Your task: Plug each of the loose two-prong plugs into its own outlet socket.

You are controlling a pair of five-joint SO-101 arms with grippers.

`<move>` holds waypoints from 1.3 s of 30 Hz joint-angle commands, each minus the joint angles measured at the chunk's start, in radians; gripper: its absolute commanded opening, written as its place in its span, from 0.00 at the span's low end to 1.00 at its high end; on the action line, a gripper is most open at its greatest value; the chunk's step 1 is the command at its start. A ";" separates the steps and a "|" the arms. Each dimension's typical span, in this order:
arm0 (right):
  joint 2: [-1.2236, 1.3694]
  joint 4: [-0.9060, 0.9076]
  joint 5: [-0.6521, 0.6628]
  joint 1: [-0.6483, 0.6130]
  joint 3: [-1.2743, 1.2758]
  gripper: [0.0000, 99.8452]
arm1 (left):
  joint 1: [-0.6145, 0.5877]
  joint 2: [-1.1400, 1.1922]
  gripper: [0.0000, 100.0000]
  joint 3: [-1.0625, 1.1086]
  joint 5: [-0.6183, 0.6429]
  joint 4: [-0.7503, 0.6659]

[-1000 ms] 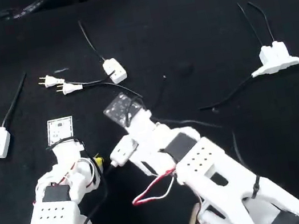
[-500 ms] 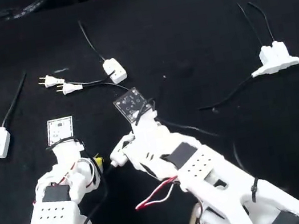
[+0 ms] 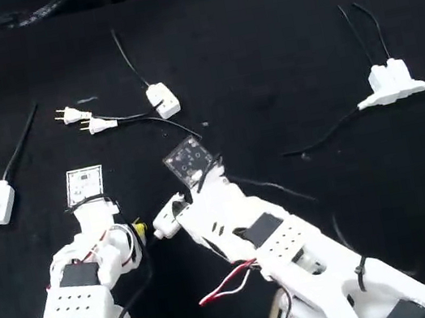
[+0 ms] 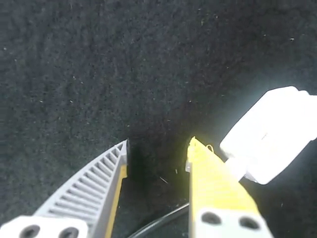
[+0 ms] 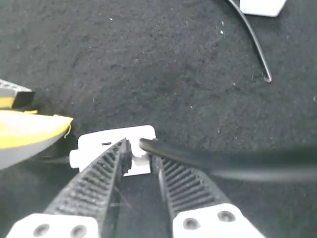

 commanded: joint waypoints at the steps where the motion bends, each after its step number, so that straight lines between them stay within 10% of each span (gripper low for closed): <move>1: -0.024 -0.040 0.060 -0.005 -0.001 0.01 | -0.005 -0.009 0.20 -0.062 -0.008 -0.006; 25: -0.030 -0.021 0.138 0.075 0.019 0.01 | -0.005 -0.009 0.20 -0.059 -0.008 -0.006; 39: -0.031 0.428 0.203 0.325 -0.251 0.01 | -0.005 -0.009 0.20 -0.062 -0.008 -0.006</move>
